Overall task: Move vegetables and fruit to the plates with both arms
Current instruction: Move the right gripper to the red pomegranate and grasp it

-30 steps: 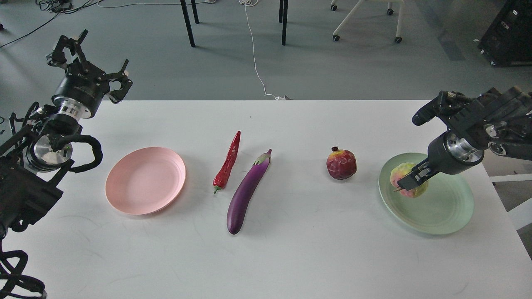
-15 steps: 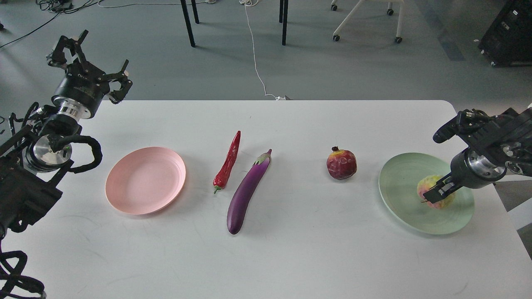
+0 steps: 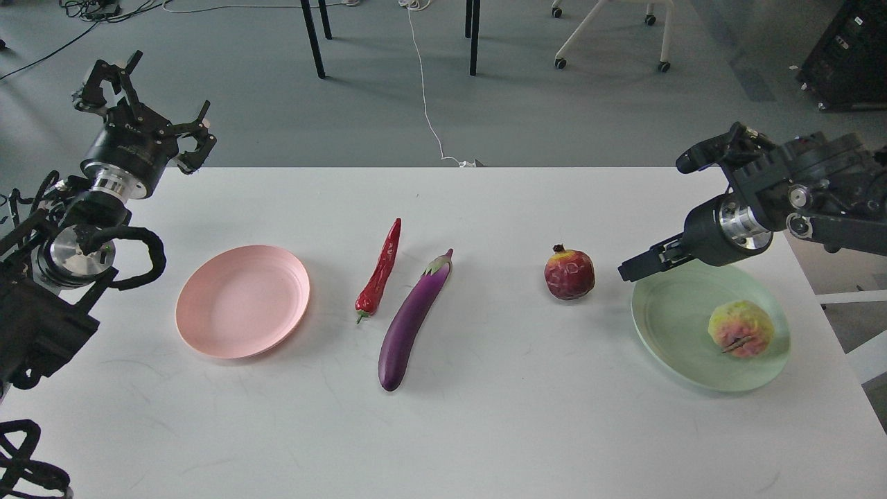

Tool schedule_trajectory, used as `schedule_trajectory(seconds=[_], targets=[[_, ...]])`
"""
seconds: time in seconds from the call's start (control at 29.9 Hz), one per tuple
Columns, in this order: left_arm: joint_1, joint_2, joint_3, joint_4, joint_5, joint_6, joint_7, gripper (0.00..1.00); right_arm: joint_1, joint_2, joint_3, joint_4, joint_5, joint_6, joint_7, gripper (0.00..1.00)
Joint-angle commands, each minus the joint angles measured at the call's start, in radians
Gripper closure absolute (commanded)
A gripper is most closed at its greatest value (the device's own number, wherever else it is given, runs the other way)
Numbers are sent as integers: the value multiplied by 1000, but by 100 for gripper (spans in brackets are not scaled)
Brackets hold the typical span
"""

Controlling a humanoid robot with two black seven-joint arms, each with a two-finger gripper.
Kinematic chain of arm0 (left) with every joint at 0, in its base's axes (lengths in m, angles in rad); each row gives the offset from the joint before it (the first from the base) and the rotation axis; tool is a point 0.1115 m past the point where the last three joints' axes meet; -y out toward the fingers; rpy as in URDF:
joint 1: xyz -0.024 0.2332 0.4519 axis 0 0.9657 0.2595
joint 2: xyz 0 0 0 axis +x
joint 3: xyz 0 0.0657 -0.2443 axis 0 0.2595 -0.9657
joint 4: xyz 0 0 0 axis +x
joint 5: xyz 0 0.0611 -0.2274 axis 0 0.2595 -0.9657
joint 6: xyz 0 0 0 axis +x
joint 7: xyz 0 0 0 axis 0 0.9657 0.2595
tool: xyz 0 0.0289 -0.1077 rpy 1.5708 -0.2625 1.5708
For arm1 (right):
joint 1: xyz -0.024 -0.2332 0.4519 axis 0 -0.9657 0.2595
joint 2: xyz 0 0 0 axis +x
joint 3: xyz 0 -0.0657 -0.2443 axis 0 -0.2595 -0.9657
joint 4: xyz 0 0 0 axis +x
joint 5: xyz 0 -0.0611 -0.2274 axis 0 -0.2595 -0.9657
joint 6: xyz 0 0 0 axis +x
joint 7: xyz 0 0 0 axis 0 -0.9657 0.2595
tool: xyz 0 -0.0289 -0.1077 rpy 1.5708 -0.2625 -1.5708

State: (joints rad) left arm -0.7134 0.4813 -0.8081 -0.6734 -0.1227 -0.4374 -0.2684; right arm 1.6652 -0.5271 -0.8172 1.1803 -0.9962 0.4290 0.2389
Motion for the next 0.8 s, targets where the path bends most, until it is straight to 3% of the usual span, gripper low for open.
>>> schedule_trajectory(seconds=[0.0,0.3,0.77], targets=[[0,3,0,0,0,0,0,2,-2,84,3,-33,22,-7,14,3],[12,5,3,0,0,-1,0,2,-85,277,-2,-205,48,-50,30,4],[17,10,0,0,0,-3,0,2,-133,371,-54,-318,47,-49,28,4]])
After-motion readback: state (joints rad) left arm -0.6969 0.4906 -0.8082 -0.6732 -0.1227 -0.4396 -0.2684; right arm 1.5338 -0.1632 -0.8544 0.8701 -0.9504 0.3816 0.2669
